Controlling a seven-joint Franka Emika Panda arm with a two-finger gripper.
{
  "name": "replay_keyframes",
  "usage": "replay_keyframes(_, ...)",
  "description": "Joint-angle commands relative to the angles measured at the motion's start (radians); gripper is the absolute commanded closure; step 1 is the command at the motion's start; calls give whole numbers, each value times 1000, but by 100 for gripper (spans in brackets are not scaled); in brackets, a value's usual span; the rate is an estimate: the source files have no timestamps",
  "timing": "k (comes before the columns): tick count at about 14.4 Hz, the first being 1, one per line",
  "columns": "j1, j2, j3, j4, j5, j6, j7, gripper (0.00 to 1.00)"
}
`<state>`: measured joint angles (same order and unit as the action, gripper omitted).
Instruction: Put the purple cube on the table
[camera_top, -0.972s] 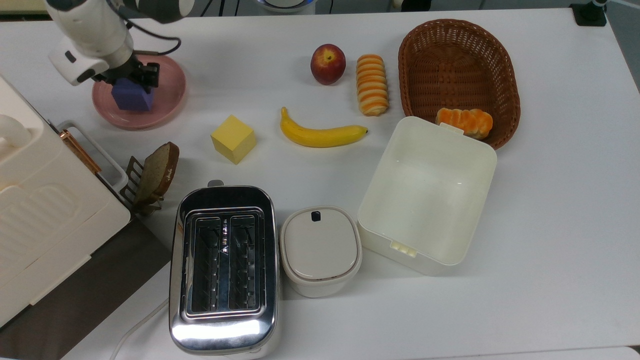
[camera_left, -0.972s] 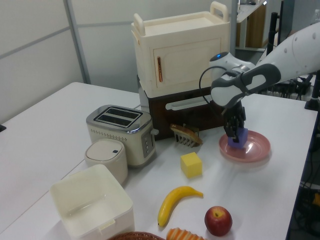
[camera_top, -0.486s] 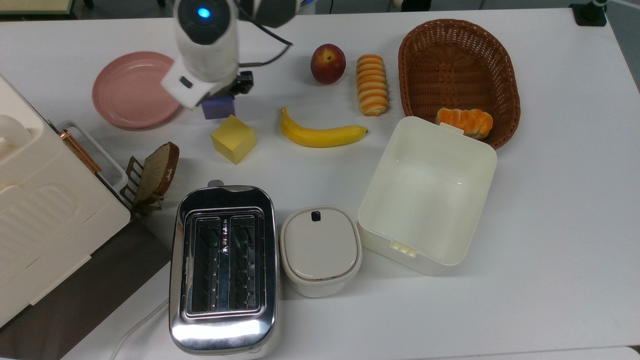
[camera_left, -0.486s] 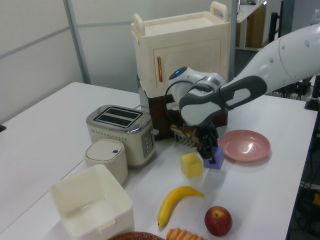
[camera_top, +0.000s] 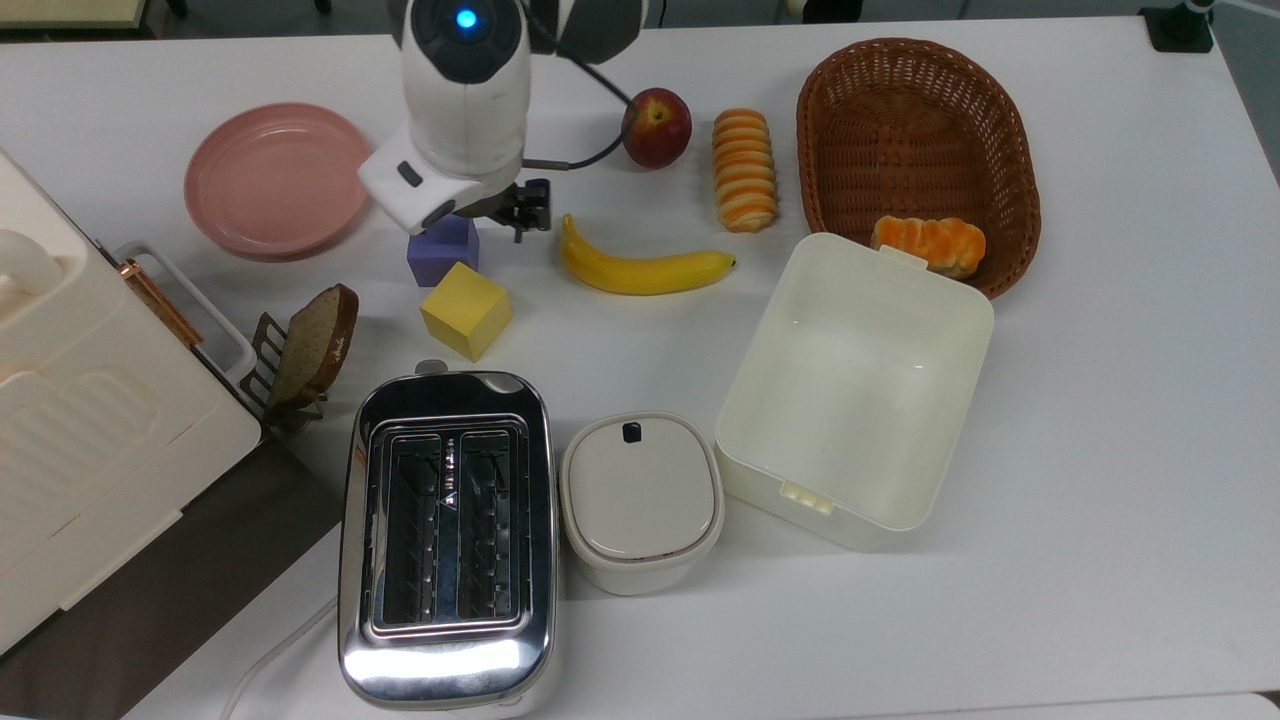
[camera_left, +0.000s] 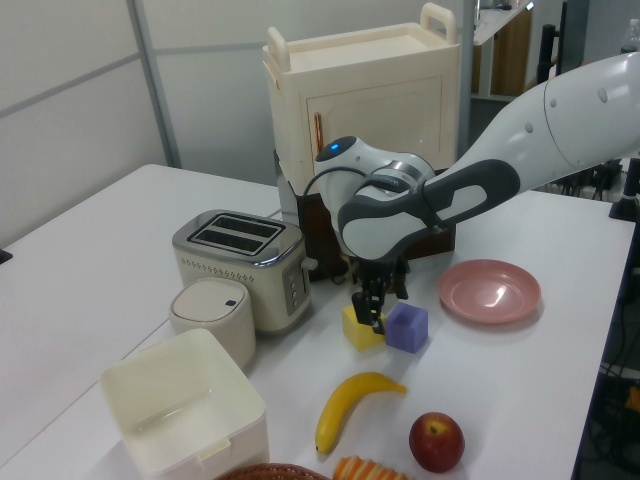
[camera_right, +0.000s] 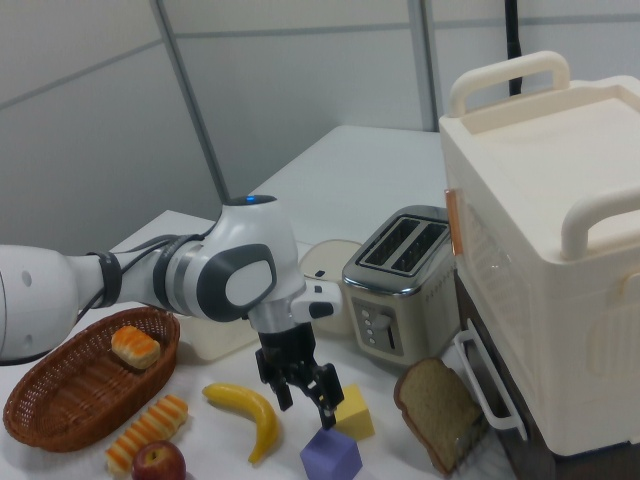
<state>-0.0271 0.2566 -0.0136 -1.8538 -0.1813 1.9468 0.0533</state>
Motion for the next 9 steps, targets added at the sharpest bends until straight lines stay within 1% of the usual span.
replay_keyframes(1,47,-34,-9,54,42,-87,28,0)
replay_keyframes(2,59,-46,-8,106,43,-173,29,0)
replay_keyframes(3,91,-52,-11,176,45,-257,43,0)
replay_keyframes(5,87,-72,-16,269,51,-340,51,0)
replay_keyframes(6,82,-91,-25,313,87,-380,46,0)
replay_keyframes(8,67,-129,-32,326,137,-387,40,0)
replay_keyframes(9,52,-143,-32,328,146,-385,40,0)
